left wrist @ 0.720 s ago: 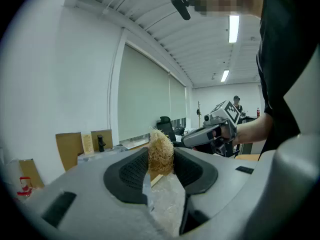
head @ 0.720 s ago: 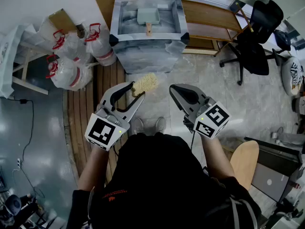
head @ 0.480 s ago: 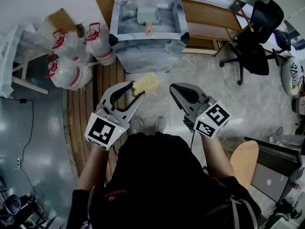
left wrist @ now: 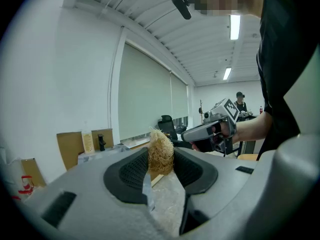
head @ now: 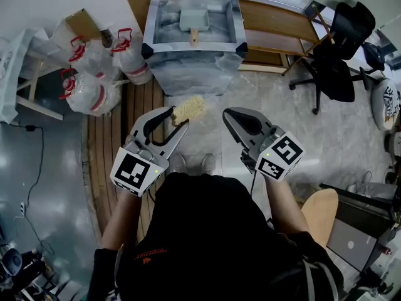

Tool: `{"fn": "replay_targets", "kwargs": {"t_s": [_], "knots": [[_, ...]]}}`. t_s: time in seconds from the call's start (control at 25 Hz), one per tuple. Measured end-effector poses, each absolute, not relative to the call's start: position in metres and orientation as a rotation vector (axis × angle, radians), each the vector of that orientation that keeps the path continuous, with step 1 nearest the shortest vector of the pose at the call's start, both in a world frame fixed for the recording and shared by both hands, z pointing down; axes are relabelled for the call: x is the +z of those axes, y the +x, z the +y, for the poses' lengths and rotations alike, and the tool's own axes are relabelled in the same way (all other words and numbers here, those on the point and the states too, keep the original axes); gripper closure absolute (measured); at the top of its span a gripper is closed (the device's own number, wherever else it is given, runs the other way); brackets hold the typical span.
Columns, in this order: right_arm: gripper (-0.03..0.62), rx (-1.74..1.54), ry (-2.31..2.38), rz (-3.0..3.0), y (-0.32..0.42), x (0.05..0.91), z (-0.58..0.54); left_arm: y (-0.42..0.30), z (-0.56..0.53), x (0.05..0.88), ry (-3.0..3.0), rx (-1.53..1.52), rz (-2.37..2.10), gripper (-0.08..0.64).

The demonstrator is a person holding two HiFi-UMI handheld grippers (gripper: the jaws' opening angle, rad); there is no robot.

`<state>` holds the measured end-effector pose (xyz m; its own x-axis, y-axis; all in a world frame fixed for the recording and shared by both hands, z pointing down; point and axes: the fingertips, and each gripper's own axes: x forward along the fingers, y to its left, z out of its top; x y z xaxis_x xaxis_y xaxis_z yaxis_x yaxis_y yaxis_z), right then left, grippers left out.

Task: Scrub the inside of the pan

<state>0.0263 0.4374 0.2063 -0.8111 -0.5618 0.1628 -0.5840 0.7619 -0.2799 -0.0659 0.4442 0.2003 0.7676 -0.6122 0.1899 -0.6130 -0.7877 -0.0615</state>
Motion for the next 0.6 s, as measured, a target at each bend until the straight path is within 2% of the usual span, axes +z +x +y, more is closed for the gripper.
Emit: {"fn": "replay_targets", "kwargs": {"t_s": [0.6], "knots": [[0.588, 0.490, 0.876, -2.922, 0.081, 0.205, 0.451, -0.030, 0.458, 0.204, 2.861, 0.350, -1.127, 0.401]]}}
